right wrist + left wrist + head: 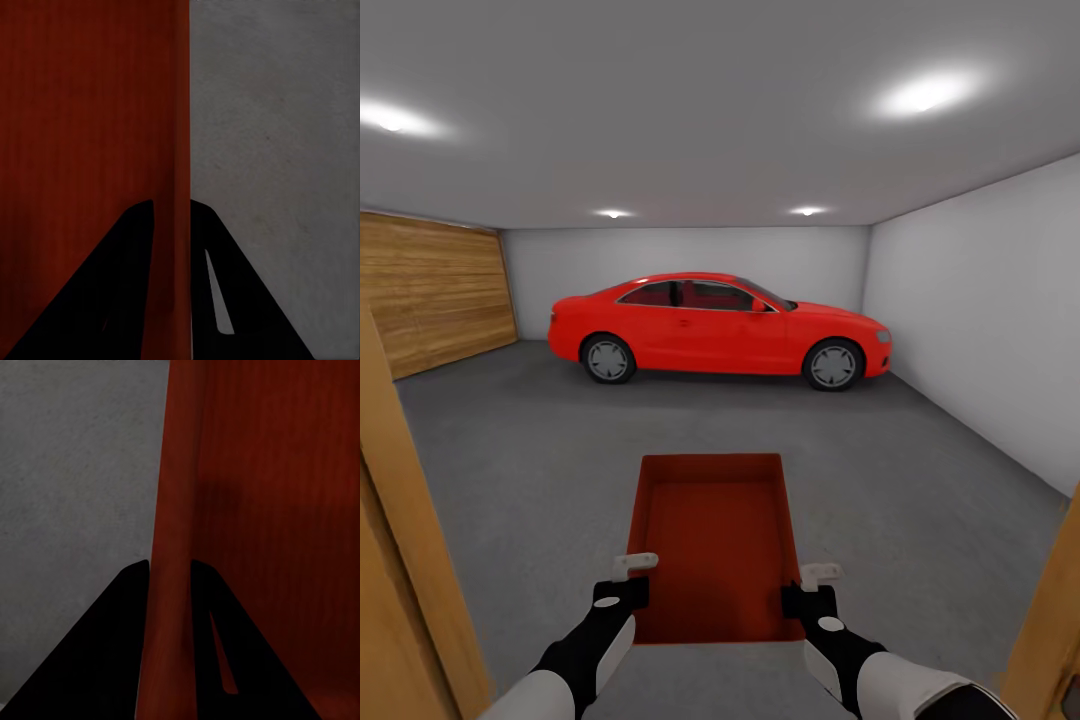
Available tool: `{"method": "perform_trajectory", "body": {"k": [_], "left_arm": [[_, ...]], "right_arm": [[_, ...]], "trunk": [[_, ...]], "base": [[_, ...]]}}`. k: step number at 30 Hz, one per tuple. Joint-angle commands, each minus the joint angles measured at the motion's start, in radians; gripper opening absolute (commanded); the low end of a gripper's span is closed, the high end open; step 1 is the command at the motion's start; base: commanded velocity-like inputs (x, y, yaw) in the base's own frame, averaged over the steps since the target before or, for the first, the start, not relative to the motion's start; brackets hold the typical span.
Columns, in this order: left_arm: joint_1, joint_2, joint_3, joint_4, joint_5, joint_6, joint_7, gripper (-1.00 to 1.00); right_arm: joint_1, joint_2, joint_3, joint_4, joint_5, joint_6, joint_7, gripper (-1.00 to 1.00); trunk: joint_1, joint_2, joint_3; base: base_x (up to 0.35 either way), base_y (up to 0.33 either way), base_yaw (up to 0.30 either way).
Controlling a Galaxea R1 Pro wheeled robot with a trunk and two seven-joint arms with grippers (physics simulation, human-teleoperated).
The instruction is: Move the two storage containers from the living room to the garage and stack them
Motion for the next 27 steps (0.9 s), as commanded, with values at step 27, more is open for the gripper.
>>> {"method": "perform_trajectory", "body": {"k": [27], "left_arm": [[-0.001,0.041,0.016,-0.004,0.001,0.007,0.014,-1.00]], "right_arm": [[0.000,0.000,-0.027,0.000,-0.002,-0.001,-0.003,-1.00]], "trunk": [[0.001,-0.001,-0.002]], "base": [[0.321,0.000,0.000]]}}
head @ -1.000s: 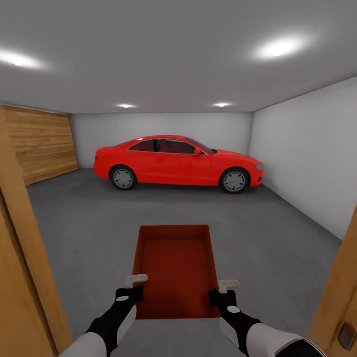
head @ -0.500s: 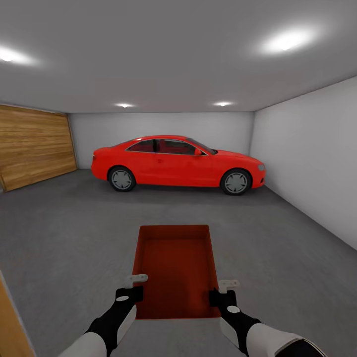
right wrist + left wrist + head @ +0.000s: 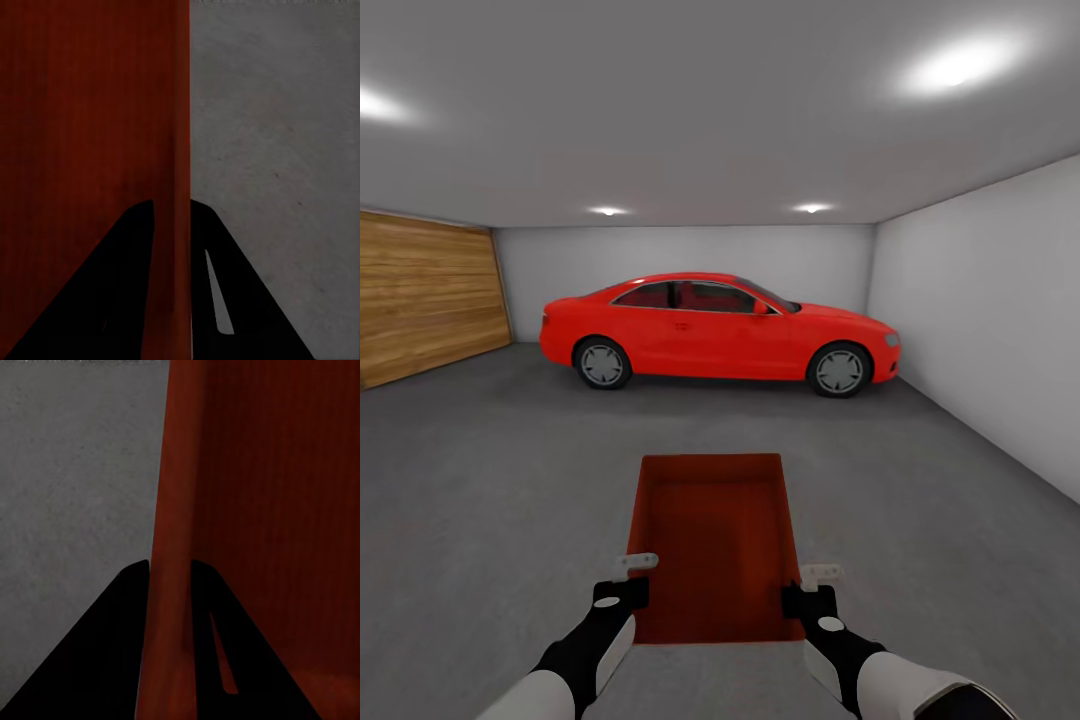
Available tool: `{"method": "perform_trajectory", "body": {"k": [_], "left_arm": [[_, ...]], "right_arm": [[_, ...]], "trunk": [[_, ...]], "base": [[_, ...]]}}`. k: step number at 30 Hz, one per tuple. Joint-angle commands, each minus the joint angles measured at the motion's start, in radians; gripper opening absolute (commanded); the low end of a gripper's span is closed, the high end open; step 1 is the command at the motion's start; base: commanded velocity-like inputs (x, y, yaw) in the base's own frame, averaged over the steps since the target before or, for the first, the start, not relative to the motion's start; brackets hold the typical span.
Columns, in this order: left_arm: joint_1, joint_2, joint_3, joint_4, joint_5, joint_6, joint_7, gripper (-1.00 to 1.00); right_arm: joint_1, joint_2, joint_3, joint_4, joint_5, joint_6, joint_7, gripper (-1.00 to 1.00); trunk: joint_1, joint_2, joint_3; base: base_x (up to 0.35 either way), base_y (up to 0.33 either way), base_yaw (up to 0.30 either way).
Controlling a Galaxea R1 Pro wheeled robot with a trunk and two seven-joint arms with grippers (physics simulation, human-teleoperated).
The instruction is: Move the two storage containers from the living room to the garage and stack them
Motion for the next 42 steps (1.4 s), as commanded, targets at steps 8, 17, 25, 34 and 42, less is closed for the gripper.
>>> {"method": "perform_trajectory", "body": {"k": [8,17,25,34,42], "left_arm": [[-0.001,0.041,0.016,-0.005,0.000,0.007,0.014,-1.00],[-0.001,0.041,0.016,-0.005,0.000,0.007,0.014,-1.00],[-0.001,0.041,0.016,-0.005,0.000,0.007,0.014,-1.00],[-0.001,0.041,0.016,-0.004,0.000,0.007,0.014,-1.00],[-0.001,0.041,0.016,-0.003,0.000,0.007,0.014,-1.00]], "right_arm": [[0.000,0.000,-0.028,0.000,-0.002,-0.001,-0.003,-1.00],[0.000,0.000,-0.028,0.000,-0.002,-0.002,-0.003,-1.00],[0.000,0.000,-0.028,0.000,-0.002,-0.002,-0.003,-1.00],[0.000,0.000,-0.028,0.000,-0.002,-0.001,-0.003,-1.00],[0.000,0.000,-0.028,0.000,-0.002,-0.002,-0.003,-1.00]], "trunk": [[0.001,-0.001,-0.002],[0.001,-0.001,-0.002],[0.001,-0.001,-0.002],[0.001,-0.001,-0.002],[0.001,-0.001,-0.002]], "base": [[0.321,0.000,0.000],[0.321,0.000,0.000],[0.321,0.000,0.000],[0.321,0.000,0.000],[0.321,0.000,0.000]]}}
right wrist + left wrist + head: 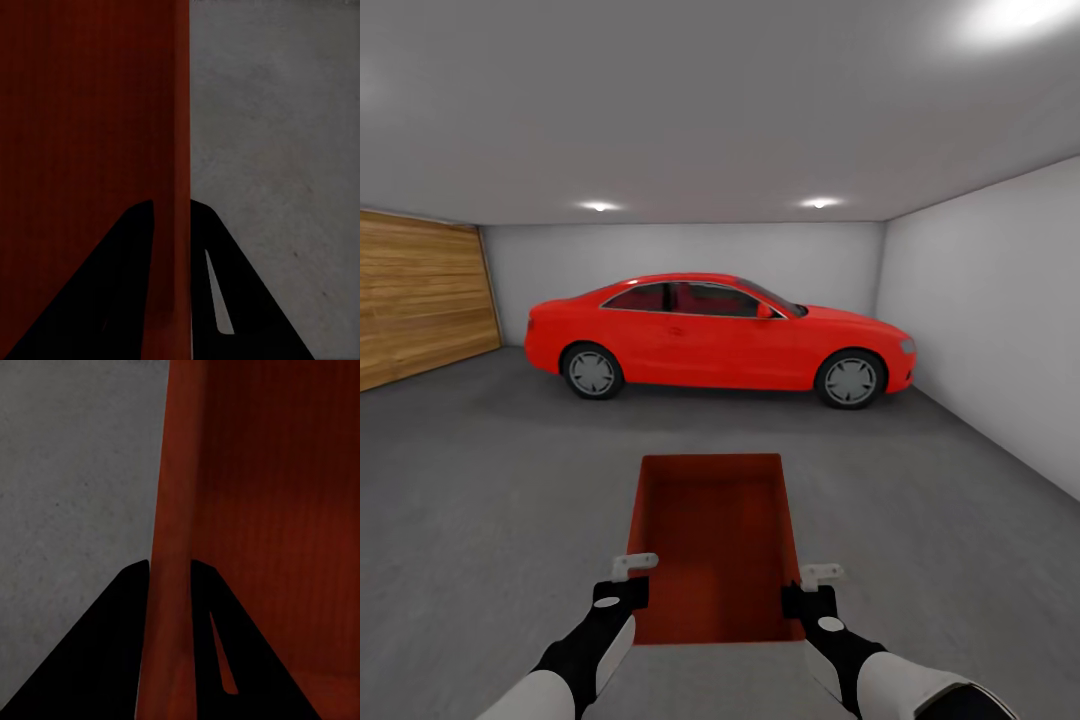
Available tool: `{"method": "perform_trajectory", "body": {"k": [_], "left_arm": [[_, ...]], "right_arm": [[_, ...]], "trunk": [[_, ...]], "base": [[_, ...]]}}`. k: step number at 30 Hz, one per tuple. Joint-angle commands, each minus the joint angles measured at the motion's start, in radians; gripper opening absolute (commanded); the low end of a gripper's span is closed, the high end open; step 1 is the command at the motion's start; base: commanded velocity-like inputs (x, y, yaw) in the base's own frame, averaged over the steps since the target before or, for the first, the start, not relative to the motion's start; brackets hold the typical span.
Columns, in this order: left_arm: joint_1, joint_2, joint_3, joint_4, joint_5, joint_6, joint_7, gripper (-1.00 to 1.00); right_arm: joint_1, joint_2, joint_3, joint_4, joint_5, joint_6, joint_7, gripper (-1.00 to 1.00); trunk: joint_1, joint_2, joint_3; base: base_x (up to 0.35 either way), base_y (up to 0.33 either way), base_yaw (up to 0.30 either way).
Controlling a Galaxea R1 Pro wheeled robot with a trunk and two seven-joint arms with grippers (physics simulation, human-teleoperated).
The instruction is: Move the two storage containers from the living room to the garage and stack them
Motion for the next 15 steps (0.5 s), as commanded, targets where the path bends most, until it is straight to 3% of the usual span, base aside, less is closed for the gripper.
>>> {"method": "perform_trajectory", "body": {"k": [1,15], "left_arm": [[-0.001,0.042,0.014,-0.004,0.002,0.007,0.014,-1.00],[-0.001,0.042,0.014,-0.004,0.002,0.007,0.014,-1.00]], "right_arm": [[-0.001,0.000,-0.029,-0.001,-0.001,-0.002,-0.003,-1.00],[-0.001,0.000,-0.029,-0.001,-0.001,-0.001,-0.003,-1.00]], "trunk": [[0.001,-0.001,-0.002],[0.001,-0.001,-0.002]], "base": [[0.321,0.000,0.000],[0.321,0.000,0.000]]}}
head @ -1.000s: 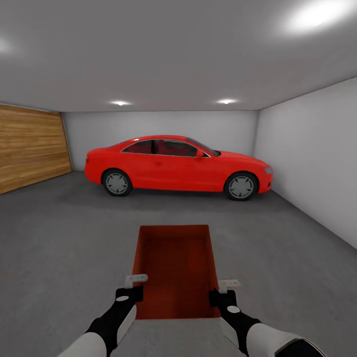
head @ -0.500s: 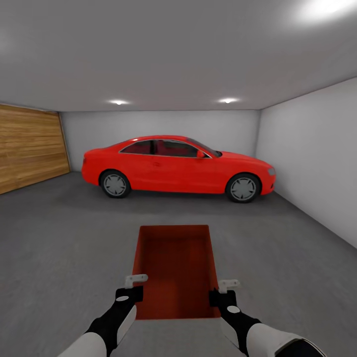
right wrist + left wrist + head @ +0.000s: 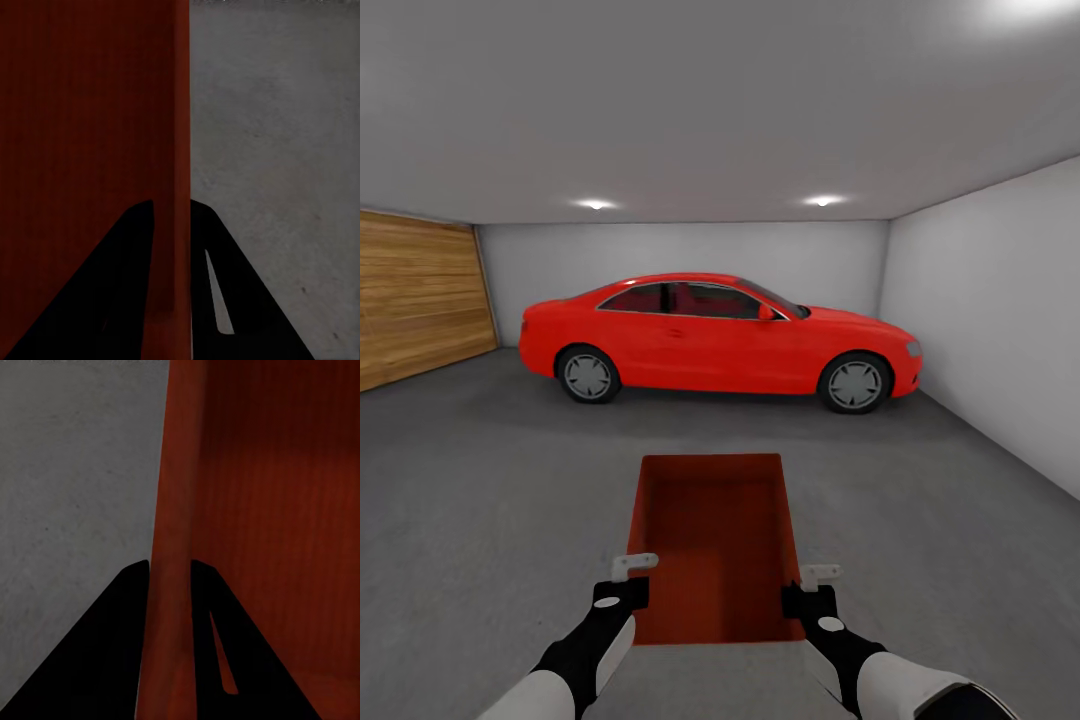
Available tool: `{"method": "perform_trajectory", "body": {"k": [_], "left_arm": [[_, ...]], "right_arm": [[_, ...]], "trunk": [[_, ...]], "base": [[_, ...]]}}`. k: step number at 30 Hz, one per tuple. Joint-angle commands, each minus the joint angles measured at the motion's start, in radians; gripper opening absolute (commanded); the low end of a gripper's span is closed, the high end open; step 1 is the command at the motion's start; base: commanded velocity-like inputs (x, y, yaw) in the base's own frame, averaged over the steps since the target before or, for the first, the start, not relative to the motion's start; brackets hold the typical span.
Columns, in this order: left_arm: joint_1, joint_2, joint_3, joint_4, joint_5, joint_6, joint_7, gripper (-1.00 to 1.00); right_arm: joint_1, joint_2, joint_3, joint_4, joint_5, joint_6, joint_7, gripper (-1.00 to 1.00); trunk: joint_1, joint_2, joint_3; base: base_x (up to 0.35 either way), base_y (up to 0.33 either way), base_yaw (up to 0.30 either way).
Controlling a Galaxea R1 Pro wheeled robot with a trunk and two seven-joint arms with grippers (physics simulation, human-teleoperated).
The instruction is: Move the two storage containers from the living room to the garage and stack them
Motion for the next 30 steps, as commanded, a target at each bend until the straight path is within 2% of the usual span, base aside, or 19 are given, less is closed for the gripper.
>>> {"method": "perform_trajectory", "body": {"k": [1,30], "left_arm": [[-0.001,0.042,0.015,-0.004,0.001,0.007,0.014,-1.00],[-0.001,0.042,0.015,-0.005,0.001,0.007,0.014,-1.00]], "right_arm": [[0.000,0.000,-0.028,0.000,-0.002,-0.002,-0.003,-1.00],[0.000,0.000,-0.029,0.000,-0.002,-0.002,-0.003,-1.00]], "trunk": [[0.001,-0.001,-0.002],[0.001,-0.001,-0.002]], "base": [[0.321,0.000,0.000],[0.321,0.000,0.000]]}}
